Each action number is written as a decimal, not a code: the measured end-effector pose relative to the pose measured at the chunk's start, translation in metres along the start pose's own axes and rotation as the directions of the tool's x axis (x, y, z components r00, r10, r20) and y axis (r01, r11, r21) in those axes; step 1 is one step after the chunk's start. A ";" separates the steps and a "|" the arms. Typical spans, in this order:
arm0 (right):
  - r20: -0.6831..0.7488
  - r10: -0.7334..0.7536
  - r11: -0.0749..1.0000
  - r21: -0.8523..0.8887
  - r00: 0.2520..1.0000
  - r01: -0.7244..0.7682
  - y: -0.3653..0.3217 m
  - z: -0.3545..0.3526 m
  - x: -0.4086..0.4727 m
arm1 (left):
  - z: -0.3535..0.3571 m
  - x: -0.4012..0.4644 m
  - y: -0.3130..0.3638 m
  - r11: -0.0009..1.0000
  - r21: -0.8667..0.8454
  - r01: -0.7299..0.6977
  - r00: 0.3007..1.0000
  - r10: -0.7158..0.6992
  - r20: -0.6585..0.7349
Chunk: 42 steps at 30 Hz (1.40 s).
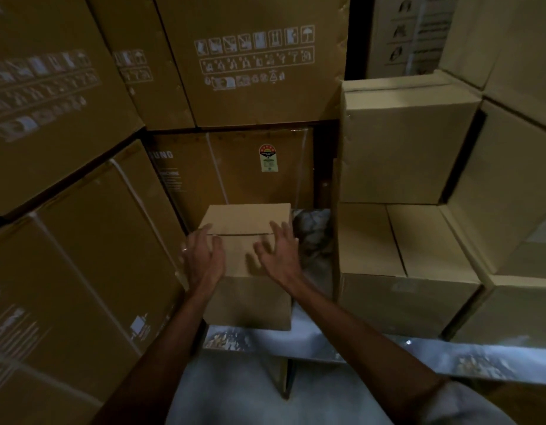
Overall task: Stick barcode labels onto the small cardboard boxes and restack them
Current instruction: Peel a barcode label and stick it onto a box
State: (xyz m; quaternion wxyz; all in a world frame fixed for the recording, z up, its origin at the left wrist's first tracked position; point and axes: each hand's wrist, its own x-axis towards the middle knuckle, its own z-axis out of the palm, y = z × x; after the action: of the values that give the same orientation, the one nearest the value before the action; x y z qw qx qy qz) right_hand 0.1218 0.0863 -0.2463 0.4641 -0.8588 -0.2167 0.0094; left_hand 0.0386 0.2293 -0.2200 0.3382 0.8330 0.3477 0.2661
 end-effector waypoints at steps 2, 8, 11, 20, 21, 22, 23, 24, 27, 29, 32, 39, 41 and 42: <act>0.089 -0.062 0.976 -0.204 0.994 0.079 -0.007 0.012 -0.002 | -0.006 0.010 -0.015 0.978 0.019 0.207 0.978 -0.207 -0.008; 0.139 -0.172 0.786 -0.578 0.975 0.221 -0.003 0.035 -0.018 | -0.003 0.005 -0.036 0.959 -0.012 0.282 0.956 -0.280 0.089; 0.160 -0.193 0.771 -0.586 0.968 0.250 -0.001 0.034 -0.020 | -0.002 0.008 -0.037 0.958 -0.006 0.286 0.953 -0.284 0.109; 0.000 -0.185 0.847 -0.507 0.983 0.159 0.022 0.004 -0.017 | 0.007 0.000 0.003 0.987 0.146 0.061 0.997 -0.068 0.040; -0.010 -0.187 0.862 -0.482 0.982 0.159 0.026 0.000 -0.017 | 0.009 -0.003 0.009 0.987 0.158 0.037 0.998 -0.043 0.038; -0.022 -0.192 0.876 -0.455 0.981 0.161 0.030 -0.004 -0.017 | 0.012 -0.005 0.013 0.985 0.174 0.010 0.999 -0.017 0.036; -0.029 -0.194 0.889 -0.428 0.981 0.163 0.034 -0.008 -0.018 | 0.014 -0.007 0.018 0.982 0.189 -0.014 1.000 0.008 0.028; -0.042 -0.199 0.900 -0.403 0.979 0.166 0.037 -0.012 -0.018 | 0.016 -0.010 0.025 0.978 0.208 -0.034 0.999 0.030 0.022; -0.071 -0.169 0.949 -0.280 0.983 0.143 0.053 -0.020 -0.021 | 0.021 -0.018 0.048 0.952 0.277 -0.133 0.991 0.130 0.028; -0.059 -0.091 0.990 -0.113 0.994 0.084 0.071 -0.020 -0.025 | 0.026 -0.025 0.060 0.918 0.314 -0.242 0.970 0.236 0.057; 0.044 0.088 0.975 0.199 0.995 -0.095 0.090 -0.014 -0.032 | 0.036 -0.038 0.070 0.895 0.234 -0.379 0.925 0.362 0.115; 0.184 0.397 0.806 0.399 0.899 -0.437 0.103 -0.014 -0.047 | 0.065 -0.065 0.036 0.903 -0.101 -0.418 0.790 0.416 0.450; 0.174 0.416 0.751 0.487 0.893 -0.445 0.101 -0.017 -0.042 | 0.066 -0.063 0.029 0.896 -0.091 -0.434 0.789 0.427 0.441; 0.132 0.377 0.760 0.522 0.917 -0.388 0.096 -0.019 -0.039 | 0.066 -0.060 0.025 0.900 -0.086 -0.428 0.808 0.424 0.410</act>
State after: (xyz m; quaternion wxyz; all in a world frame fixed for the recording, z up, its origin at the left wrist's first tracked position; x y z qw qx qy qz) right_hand 0.1256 0.0113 -0.3194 0.6719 -0.7196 -0.0299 0.1725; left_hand 0.0562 0.1456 -0.2551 0.3321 0.9286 0.0730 0.1485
